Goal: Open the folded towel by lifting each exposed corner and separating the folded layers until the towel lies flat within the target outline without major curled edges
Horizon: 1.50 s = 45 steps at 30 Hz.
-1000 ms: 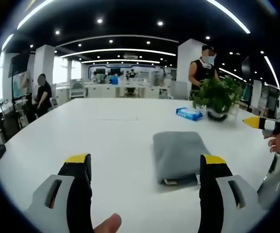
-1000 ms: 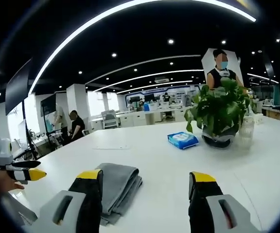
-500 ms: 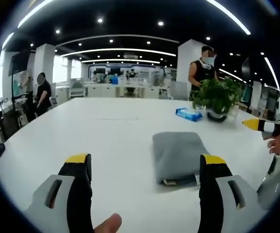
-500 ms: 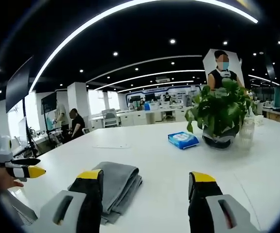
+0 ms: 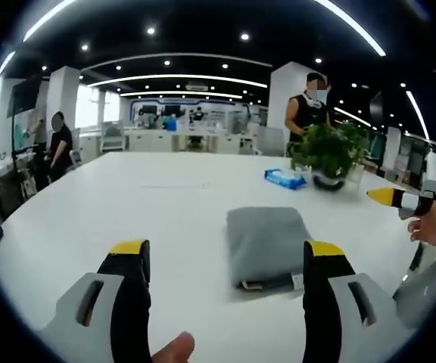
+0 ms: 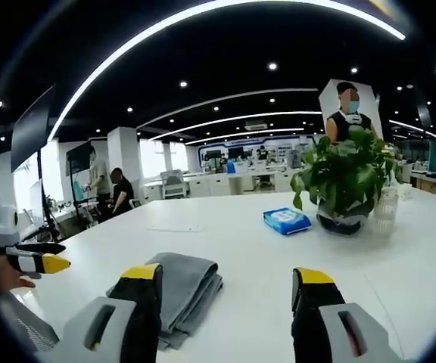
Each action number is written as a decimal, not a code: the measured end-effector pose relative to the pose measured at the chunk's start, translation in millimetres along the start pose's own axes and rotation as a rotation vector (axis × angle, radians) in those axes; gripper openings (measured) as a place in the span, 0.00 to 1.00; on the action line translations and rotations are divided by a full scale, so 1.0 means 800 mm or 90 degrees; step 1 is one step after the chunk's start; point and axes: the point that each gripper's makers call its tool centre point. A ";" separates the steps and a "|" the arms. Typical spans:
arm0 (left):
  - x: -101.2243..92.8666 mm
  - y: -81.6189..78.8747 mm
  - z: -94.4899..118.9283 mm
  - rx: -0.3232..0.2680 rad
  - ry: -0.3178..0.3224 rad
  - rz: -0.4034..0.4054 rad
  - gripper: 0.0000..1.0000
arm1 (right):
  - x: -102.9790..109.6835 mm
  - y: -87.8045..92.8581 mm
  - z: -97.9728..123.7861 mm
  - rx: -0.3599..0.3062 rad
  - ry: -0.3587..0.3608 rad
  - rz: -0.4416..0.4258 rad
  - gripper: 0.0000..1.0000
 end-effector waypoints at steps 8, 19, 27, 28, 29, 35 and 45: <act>-0.047 -0.028 -0.019 -0.005 0.061 -0.043 0.76 | -0.002 -0.003 0.001 -0.005 0.003 -0.007 0.68; -0.111 -0.001 -0.052 0.047 0.157 -0.187 0.70 | -0.011 0.000 0.002 0.003 0.025 -0.005 0.67; -0.139 0.051 -0.080 0.127 0.209 -0.231 0.56 | -0.018 0.000 0.003 0.003 0.035 -0.018 0.66; -0.140 0.054 -0.083 0.131 0.210 -0.234 0.56 | -0.019 0.000 0.003 0.004 0.037 -0.021 0.66; -0.143 0.058 -0.087 0.132 0.214 -0.236 0.56 | -0.021 0.001 0.003 0.004 0.040 -0.025 0.66; -0.159 0.081 -0.102 0.162 0.230 -0.231 0.57 | -0.028 0.001 0.005 0.002 0.053 -0.039 0.66; -0.177 0.121 -0.127 0.205 0.249 -0.229 0.60 | -0.035 0.006 0.005 0.010 0.062 -0.048 0.66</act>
Point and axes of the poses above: the point that each gripper's makers call its tool centre point, and the gripper's own axes: z roughly backward along the fingers, x roughly to its left, y roughly out of its underside, and after that the axes turned 13 degrees about z, right-handed
